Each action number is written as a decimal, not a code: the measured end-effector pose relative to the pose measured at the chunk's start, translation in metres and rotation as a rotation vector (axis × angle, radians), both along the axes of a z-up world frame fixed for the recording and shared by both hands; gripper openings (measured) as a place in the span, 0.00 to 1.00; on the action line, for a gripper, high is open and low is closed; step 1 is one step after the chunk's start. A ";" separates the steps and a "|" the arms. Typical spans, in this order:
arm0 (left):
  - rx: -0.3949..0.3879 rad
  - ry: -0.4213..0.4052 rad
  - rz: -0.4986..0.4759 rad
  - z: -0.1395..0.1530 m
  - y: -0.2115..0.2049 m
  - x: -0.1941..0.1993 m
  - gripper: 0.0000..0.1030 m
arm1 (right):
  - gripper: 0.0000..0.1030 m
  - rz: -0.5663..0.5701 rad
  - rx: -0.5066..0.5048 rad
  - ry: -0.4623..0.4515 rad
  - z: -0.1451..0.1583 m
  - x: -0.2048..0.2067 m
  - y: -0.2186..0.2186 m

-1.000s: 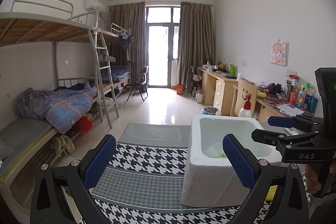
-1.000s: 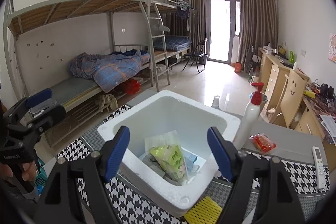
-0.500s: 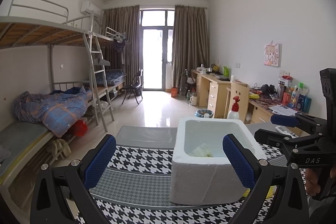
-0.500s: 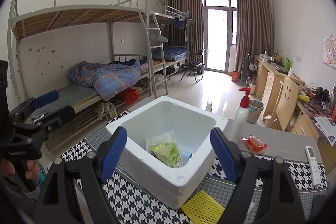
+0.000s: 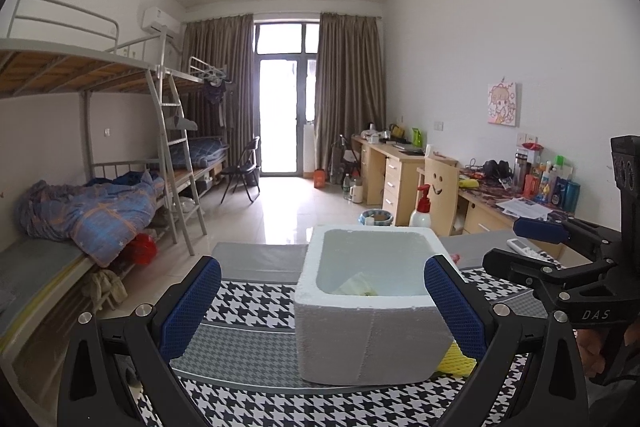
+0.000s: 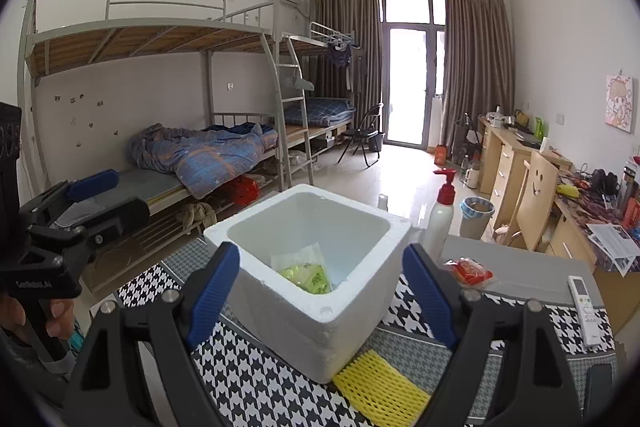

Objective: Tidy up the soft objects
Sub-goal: 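Move both tools away from the foam box back over the table, then move the left tool toward the yellow foam net beside the foam box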

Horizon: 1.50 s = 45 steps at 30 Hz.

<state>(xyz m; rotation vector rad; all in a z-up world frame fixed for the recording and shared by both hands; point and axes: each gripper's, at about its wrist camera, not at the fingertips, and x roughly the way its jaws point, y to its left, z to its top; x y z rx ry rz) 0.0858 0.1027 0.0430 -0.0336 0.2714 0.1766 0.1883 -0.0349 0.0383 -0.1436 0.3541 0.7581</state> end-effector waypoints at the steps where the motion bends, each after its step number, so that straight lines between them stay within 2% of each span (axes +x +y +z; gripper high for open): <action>1: 0.001 -0.002 0.000 0.000 -0.002 -0.001 0.99 | 0.84 -0.002 0.002 -0.004 0.000 -0.001 -0.003; 27: 0.015 -0.028 -0.075 -0.014 -0.040 -0.018 0.99 | 0.85 -0.099 0.038 -0.013 -0.013 -0.024 -0.059; 45: 0.012 0.013 -0.161 -0.028 -0.067 -0.009 0.99 | 0.85 -0.165 0.032 0.007 -0.025 -0.026 -0.087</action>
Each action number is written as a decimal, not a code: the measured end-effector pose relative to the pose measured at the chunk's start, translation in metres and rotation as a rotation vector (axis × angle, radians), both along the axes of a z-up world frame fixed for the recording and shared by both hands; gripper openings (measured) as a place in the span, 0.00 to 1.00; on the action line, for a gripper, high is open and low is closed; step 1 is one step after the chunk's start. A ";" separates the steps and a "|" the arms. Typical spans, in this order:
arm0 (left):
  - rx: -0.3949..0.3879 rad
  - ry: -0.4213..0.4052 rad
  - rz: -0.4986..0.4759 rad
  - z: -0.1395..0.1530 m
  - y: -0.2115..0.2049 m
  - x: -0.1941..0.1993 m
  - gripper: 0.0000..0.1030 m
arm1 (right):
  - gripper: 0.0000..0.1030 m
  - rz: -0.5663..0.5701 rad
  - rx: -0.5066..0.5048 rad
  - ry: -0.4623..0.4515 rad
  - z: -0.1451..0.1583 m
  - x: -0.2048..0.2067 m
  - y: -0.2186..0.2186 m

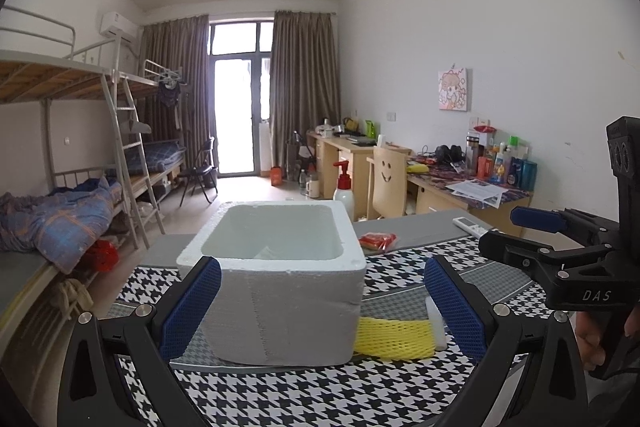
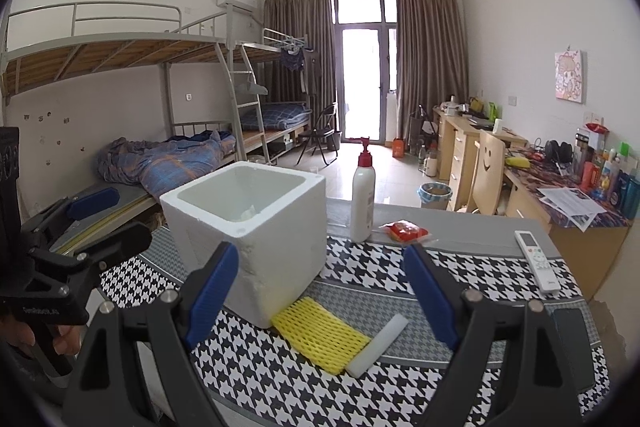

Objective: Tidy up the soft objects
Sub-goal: 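Move the left tool toward the yellow foam net beside the foam box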

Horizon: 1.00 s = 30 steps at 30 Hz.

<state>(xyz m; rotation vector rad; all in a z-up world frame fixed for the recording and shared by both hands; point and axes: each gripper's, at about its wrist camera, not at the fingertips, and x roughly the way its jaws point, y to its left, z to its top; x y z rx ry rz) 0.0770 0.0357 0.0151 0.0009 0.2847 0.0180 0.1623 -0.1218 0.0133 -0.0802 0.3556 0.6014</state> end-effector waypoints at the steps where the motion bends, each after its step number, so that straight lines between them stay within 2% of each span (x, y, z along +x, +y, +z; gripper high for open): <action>1: 0.002 0.004 -0.003 -0.001 -0.002 0.001 0.99 | 0.85 -0.004 0.000 0.001 0.000 0.000 -0.001; 30: -0.019 0.070 -0.130 -0.024 -0.048 0.030 0.99 | 0.85 -0.155 0.011 0.071 -0.018 0.009 -0.047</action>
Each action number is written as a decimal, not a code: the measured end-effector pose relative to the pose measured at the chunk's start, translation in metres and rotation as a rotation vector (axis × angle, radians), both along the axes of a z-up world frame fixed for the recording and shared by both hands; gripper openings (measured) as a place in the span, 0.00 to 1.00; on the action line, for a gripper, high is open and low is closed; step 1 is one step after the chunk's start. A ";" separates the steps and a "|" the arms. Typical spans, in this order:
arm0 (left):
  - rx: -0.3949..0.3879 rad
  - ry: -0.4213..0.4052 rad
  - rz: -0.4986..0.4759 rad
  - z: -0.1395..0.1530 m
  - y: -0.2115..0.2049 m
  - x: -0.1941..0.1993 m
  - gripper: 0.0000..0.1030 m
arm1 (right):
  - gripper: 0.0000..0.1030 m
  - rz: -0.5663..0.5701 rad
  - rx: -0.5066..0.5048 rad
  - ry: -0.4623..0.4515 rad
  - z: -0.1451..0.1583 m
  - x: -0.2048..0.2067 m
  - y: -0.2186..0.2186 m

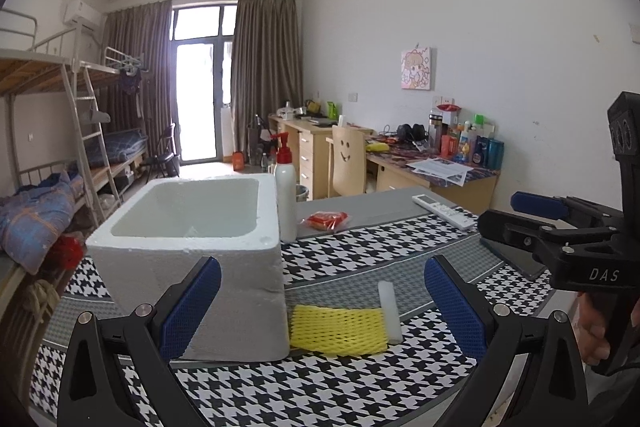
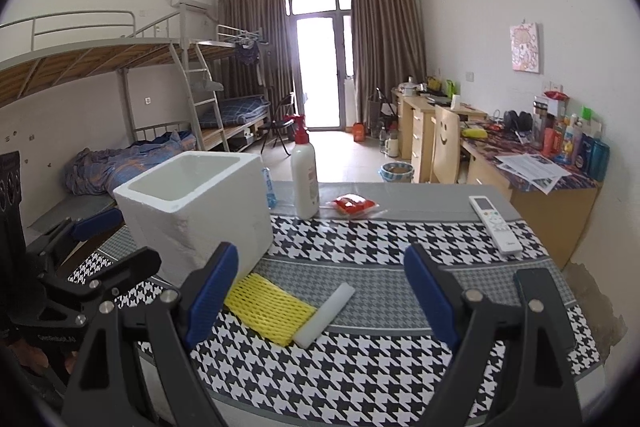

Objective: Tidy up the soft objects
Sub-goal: 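Move the left tool toward the yellow foam net beside the foam box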

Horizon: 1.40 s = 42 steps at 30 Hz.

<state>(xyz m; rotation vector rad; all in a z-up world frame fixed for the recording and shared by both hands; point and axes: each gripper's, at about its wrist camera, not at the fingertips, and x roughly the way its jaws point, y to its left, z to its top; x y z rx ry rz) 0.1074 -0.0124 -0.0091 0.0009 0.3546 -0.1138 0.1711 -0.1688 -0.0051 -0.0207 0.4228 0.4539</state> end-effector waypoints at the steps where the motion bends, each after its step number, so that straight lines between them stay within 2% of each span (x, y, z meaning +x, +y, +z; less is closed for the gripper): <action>1: -0.007 0.013 -0.003 -0.002 -0.001 0.003 0.99 | 0.85 -0.008 -0.005 0.005 -0.002 0.001 -0.002; 19: 0.004 0.106 -0.019 -0.036 -0.022 0.034 0.99 | 0.85 -0.047 -0.012 0.066 -0.024 0.015 -0.023; 35: 0.012 0.158 0.042 -0.050 -0.011 0.073 0.99 | 0.85 -0.009 -0.001 0.140 -0.044 0.046 -0.016; 42: 0.043 0.164 0.087 -0.050 -0.003 0.089 0.99 | 0.85 -0.008 0.011 0.167 -0.053 0.057 -0.018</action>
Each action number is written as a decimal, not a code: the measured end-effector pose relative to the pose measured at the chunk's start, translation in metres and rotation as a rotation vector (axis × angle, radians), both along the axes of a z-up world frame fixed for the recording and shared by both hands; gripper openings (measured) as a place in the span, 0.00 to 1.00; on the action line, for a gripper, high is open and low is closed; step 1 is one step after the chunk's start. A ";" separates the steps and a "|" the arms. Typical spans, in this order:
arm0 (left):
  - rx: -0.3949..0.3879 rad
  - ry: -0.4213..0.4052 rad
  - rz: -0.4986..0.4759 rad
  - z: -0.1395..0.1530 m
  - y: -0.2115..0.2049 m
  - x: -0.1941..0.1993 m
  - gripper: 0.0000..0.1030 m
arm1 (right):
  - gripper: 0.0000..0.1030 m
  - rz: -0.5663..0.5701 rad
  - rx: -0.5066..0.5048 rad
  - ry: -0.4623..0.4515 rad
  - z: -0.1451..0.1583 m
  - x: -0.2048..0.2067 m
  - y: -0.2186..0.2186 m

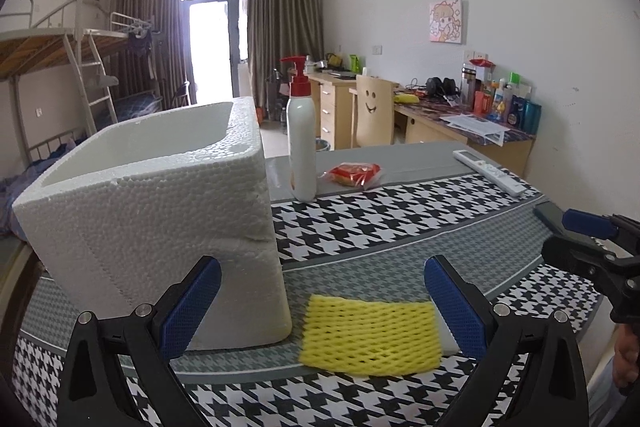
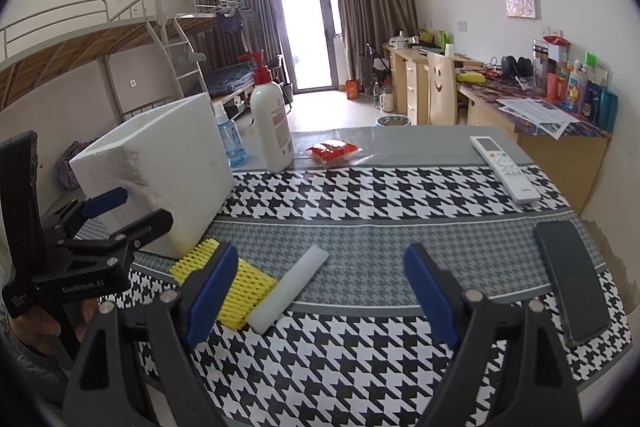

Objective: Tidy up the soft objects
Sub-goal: 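Move the left tool toward the yellow foam net beside the foam box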

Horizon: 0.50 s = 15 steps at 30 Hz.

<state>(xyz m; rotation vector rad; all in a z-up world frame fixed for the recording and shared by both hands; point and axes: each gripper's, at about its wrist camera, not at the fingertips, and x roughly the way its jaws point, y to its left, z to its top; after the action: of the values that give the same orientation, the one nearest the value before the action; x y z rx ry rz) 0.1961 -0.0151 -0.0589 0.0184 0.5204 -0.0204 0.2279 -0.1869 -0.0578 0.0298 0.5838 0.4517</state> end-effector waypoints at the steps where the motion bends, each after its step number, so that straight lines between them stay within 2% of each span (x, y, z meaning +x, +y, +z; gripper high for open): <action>1: 0.006 0.000 0.001 0.000 0.000 0.001 0.99 | 0.85 0.000 0.004 0.005 -0.001 0.001 -0.001; 9: -0.005 0.026 -0.044 -0.002 -0.006 -0.004 0.99 | 0.85 0.014 0.001 0.022 -0.006 0.005 0.002; 15: 0.001 0.085 -0.053 -0.013 -0.014 -0.001 0.99 | 0.85 0.028 0.000 0.031 -0.011 0.010 0.004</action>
<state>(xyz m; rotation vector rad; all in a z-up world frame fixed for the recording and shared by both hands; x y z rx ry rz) 0.1954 -0.0289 -0.0717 0.0320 0.6053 -0.0728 0.2382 -0.1824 -0.0685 0.0290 0.6154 0.4797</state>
